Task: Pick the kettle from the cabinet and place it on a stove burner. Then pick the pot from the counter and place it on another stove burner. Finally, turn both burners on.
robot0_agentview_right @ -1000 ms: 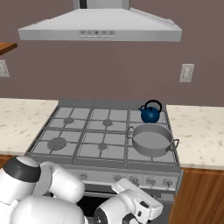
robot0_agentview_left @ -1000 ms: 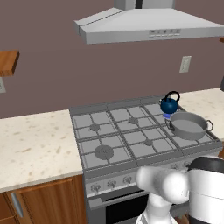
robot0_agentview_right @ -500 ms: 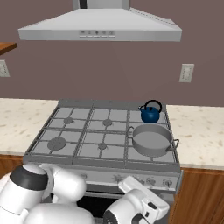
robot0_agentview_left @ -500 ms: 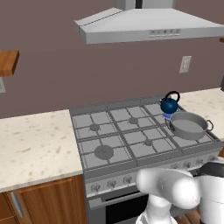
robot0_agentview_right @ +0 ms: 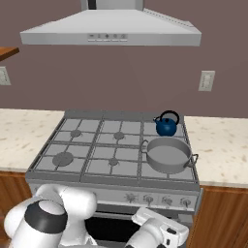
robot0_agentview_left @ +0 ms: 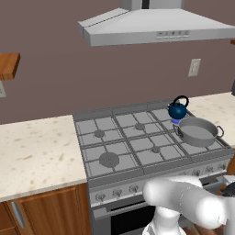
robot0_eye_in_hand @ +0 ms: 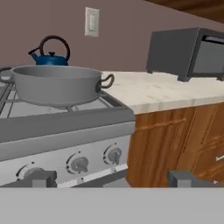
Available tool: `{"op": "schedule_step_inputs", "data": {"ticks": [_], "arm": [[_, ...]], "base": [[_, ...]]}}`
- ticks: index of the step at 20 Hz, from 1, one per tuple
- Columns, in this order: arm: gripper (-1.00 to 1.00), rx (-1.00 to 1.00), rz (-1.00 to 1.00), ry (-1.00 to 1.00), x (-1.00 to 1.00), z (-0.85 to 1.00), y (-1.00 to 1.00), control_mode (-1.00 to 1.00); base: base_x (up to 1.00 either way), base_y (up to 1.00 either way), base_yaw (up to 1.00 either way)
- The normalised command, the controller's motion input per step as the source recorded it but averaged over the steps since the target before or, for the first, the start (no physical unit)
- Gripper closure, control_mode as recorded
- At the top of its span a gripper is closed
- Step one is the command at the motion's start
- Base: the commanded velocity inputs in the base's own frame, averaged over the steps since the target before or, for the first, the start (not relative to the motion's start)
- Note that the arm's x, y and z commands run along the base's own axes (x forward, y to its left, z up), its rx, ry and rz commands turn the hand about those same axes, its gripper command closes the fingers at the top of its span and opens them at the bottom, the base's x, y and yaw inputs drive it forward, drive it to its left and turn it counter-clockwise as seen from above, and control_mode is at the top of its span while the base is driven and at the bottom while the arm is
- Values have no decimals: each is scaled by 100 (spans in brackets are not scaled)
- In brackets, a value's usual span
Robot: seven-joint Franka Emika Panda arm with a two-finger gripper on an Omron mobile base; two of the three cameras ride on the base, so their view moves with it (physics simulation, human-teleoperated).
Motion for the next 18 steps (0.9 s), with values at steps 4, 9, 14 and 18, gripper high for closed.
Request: {"op": "schedule_step_inputs", "data": {"ticks": [4,9,14,18], "arm": [[-100,6,56,-26,-39,38,-97,-100],[-100,9,50,-27,-48,48,-100,-100],[-100,6,50,-20,-78,18,-90,-100],[-100,5,52,-18,-87,8,-73,-100]], "base": [[0,0,0],[0,0,0],[0,0,0],[0,0,0]]}}
